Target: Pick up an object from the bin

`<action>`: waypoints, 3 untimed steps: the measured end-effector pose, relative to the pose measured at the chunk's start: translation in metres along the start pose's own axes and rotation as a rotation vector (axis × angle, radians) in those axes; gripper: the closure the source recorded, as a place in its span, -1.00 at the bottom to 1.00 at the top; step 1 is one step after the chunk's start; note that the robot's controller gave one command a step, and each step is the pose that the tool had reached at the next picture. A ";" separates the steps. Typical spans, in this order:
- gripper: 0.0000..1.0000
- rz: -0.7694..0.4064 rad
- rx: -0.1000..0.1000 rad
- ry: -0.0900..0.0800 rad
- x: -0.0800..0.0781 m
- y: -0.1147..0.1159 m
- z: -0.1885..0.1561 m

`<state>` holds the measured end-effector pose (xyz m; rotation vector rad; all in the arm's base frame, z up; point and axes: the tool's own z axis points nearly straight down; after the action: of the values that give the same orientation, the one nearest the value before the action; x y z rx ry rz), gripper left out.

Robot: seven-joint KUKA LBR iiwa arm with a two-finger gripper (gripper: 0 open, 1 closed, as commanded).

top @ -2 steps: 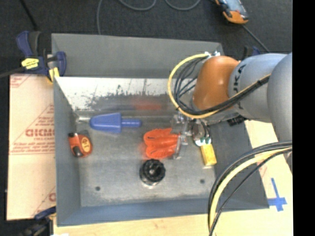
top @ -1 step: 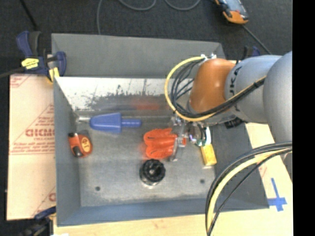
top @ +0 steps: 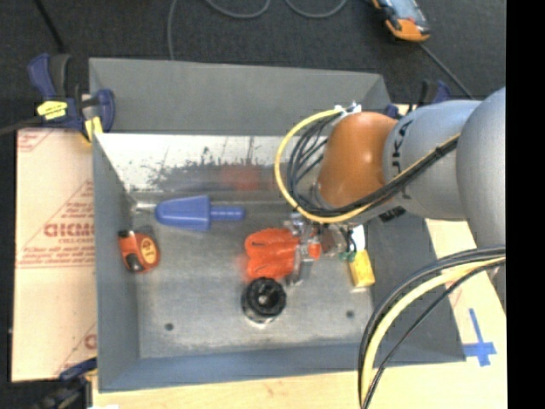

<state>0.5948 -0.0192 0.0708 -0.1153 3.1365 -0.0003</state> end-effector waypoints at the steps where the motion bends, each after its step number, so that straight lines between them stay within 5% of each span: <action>1: 1.00 -0.001 0.000 0.000 0.000 0.000 0.000; 2: 1.00 0.003 0.001 0.001 0.001 0.002 0.000; 3: 1.00 -0.040 0.000 -0.001 -0.022 0.050 -0.050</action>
Offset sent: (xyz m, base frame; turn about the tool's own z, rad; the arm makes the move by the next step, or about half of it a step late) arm -0.0130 0.0457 -0.0008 0.0073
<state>0.6129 0.0325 0.1208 -0.1787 3.1329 -0.0002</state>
